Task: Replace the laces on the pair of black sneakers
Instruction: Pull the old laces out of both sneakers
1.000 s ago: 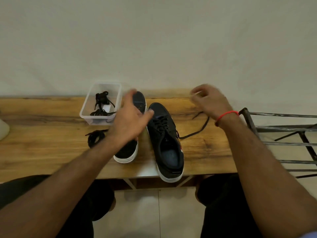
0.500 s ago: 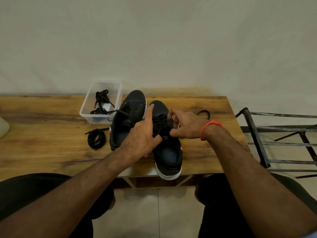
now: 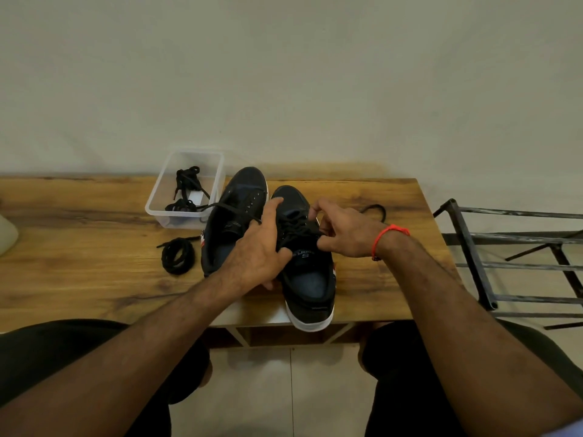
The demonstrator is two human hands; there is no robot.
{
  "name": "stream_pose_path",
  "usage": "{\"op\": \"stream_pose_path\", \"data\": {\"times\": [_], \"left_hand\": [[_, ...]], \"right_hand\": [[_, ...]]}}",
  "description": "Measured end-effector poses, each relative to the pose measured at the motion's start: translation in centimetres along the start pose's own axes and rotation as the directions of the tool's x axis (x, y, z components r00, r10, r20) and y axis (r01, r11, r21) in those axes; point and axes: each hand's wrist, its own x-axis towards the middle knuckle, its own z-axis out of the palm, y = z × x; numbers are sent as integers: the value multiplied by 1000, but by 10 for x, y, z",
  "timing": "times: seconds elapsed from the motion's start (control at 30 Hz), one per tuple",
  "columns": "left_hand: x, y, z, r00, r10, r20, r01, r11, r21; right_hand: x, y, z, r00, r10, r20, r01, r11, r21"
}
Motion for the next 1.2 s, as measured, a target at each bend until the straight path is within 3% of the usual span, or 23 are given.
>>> {"op": "stream_pose_path", "data": {"times": [0.1, 0.33, 0.5, 0.6, 0.73, 0.87, 1.0, 1.1, 1.2], "left_hand": [[-3, 3, -8, 998, 38, -48, -29, 985, 171], [4, 1, -10, 967, 210, -144, -166, 949, 269], [9, 0, -16, 944, 310, -114, -249, 896, 367], [11, 1, -21, 955, 293, -39, -259, 895, 364], [10, 3, -19, 964, 259, -66, -216, 900, 379], [7, 3, -9, 993, 80, -87, -67, 986, 152], [5, 6, -12, 1000, -11, -29, 13, 998, 59], [4, 6, -16, 999, 31, -38, -28, 996, 83], [5, 6, -17, 979, 177, -106, -158, 974, 163]], "right_hand": [[0, -1, 0, 998, -64, 5, 64, 998, -25], [9, -6, 9, 985, -166, -42, 153, 964, -216], [9, -7, 10, 983, -171, -71, 153, 967, -202], [4, -8, 5, 990, -125, -59, 117, 985, -124], [4, -8, 5, 993, -85, -81, 83, 996, -23], [6, -9, 8, 988, -133, -82, 122, 983, -137], [7, -8, 6, 985, -95, -144, 69, 982, -173], [7, -2, 6, 989, -39, -145, 13, 984, -176], [9, -2, 6, 981, -80, -177, 65, 994, -90]]}}
